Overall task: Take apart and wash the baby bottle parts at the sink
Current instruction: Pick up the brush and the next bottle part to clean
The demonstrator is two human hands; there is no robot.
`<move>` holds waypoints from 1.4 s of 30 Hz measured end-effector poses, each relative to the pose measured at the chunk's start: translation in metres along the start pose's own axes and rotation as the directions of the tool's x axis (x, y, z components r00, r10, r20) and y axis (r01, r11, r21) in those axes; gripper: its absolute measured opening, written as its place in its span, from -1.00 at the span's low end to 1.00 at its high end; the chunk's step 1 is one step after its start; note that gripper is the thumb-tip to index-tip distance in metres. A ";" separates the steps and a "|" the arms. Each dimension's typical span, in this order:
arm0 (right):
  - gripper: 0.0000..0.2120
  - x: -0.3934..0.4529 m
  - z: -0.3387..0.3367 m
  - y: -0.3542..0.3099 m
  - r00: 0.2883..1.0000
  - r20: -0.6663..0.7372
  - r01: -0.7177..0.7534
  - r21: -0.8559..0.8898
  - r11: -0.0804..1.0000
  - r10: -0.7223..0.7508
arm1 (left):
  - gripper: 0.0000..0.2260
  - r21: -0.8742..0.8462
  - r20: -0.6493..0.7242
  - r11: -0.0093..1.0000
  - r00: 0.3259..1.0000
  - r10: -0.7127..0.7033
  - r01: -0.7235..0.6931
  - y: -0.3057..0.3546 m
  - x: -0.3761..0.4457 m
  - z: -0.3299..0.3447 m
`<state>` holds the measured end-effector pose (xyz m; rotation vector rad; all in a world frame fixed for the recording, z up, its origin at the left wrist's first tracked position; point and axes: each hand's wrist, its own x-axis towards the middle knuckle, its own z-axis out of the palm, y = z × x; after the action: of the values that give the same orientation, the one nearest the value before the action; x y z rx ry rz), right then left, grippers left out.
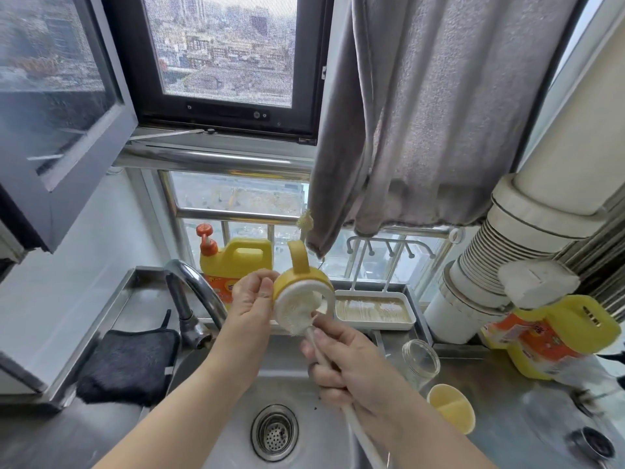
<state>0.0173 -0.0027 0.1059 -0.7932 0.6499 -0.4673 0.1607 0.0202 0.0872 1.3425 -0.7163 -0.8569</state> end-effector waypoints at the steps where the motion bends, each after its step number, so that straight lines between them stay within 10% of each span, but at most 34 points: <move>1: -0.79 0.000 -0.001 0.000 0.999 -0.027 0.022 -0.060 0.998 -0.023 | -0.81 0.020 0.024 1.000 1.000 0.007 -0.007 -0.001 0.001 -0.001; 12: -0.74 -0.002 -0.015 -0.008 0.981 -0.105 0.111 -0.399 0.910 -0.166 | -0.87 0.126 0.246 0.965 0.935 -0.256 0.231 0.025 0.002 -0.003; 17: -0.75 -0.004 -0.013 -0.004 0.967 -0.103 0.120 -0.624 0.772 -0.234 | -0.55 0.123 0.297 0.942 0.894 -0.335 0.313 0.038 -0.001 0.003; 24: -0.53 -0.013 -0.015 -0.008 0.889 0.098 0.017 -0.983 -0.182 -0.447 | -0.52 -0.044 0.242 0.961 0.936 -0.256 0.274 0.036 -0.002 0.011; 26: -0.59 -0.014 -0.011 -0.005 0.892 0.072 0.059 -0.997 -0.043 -0.447 | -0.57 -0.053 0.233 0.966 0.944 -0.234 0.253 0.034 -0.003 0.013; 28: -0.69 -0.012 -0.007 -0.004 0.934 -0.019 0.148 -0.889 0.433 -0.357 | -0.60 -0.093 0.212 0.962 0.949 -0.233 0.257 0.028 -0.002 0.012; 31: -0.83 -0.012 -0.005 -0.004 0.995 -0.067 0.047 -0.265 0.963 -0.067 | -0.49 -0.169 0.211 0.943 0.945 -0.250 0.288 0.022 -0.001 0.008; 33: -0.83 -0.013 -0.003 -0.002 1.000 -0.013 -0.004 -0.072 0.997 0.003 | -0.41 -0.190 0.216 0.937 0.944 -0.250 0.292 0.020 0.000 0.006; 35: -0.77 -0.012 -0.006 0.000 0.995 -0.043 0.075 -0.340 0.938 -0.095 | -0.37 -0.176 0.223 0.940 0.942 -0.250 0.292 0.019 0.000 0.004; 37: -0.70 -0.007 -0.014 0.002 0.940 -0.031 0.161 -0.839 0.521 -0.340 | -0.44 -0.182 0.214 0.940 0.944 -0.250 0.290 0.018 0.000 0.004; 39: -0.66 -0.004 -0.014 0.003 0.896 0.073 0.204 -0.944 0.261 -0.438 | -0.54 -0.195 0.204 0.937 0.947 -0.249 0.289 0.018 -0.001 0.005; 42: -0.73 -0.006 -0.007 0.006 0.938 0.020 0.251 -0.726 0.640 -0.346 | -0.64 -0.202 0.199 0.943 0.954 -0.225 0.265 0.021 -0.001 0.005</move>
<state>0.0089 0.0006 0.0998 -1.6665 0.8339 -0.5708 0.1583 0.0195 0.1088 1.1750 -0.5695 -1.2318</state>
